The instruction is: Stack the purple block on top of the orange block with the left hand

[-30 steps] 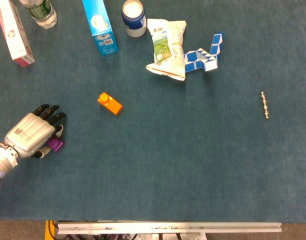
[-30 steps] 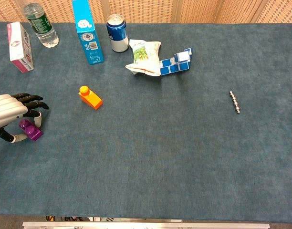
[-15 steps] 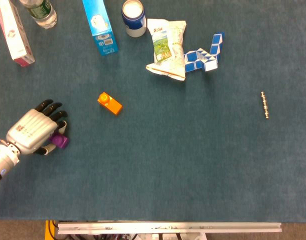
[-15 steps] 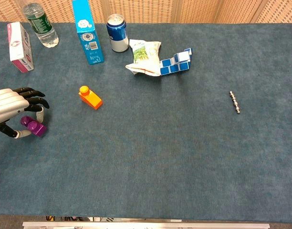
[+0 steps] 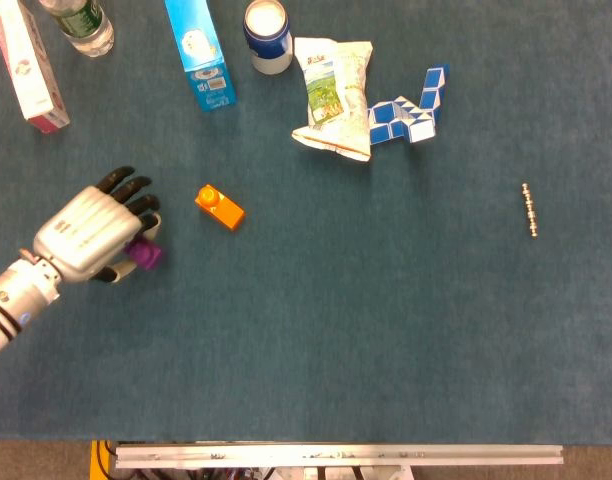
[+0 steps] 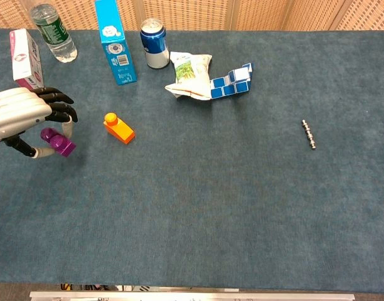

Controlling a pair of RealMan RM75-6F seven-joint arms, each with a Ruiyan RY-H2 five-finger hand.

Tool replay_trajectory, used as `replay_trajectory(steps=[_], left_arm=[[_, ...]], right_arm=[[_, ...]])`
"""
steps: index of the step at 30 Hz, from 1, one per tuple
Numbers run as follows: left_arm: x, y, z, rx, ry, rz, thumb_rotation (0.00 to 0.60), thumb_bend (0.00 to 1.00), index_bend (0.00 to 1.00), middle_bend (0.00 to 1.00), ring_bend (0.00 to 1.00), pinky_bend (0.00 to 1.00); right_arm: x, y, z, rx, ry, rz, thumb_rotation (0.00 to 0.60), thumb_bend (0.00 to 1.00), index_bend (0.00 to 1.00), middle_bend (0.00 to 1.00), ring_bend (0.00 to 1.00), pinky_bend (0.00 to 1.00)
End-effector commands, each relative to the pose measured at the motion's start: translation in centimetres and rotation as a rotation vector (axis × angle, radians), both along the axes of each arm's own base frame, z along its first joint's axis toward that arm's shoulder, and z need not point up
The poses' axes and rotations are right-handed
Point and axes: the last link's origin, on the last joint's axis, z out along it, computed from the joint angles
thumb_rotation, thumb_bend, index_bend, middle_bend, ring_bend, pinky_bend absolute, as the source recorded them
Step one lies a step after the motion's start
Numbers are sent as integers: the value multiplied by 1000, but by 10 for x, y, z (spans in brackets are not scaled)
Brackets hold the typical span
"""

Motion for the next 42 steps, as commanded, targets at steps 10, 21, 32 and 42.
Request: replay_trajectory(steps=[10, 21, 32, 42], left_arm=[[50, 27, -13, -25, -8, -14, 600, 293, 467, 284, 131, 87], [82, 49, -28, -44, -30, 34, 600, 293, 470, 284, 131, 87], [94, 62, -44, -29, -19, 74, 600, 293, 472, 282, 131, 87], [96, 71, -50, -13, 6, 109, 600, 293, 473, 282, 131, 87]], right_arm=[[-4, 0, 0, -1, -5, -8, 600, 258, 486, 546, 474, 514], [-7, 1, 1, -3, -8, -14, 600, 259, 486, 546, 474, 514], [-12, 3, 4, -6, -10, -24, 600, 258, 485, 546, 474, 514], [-15, 6, 6, -15, -11, -31, 600, 259, 485, 546, 474, 514]])
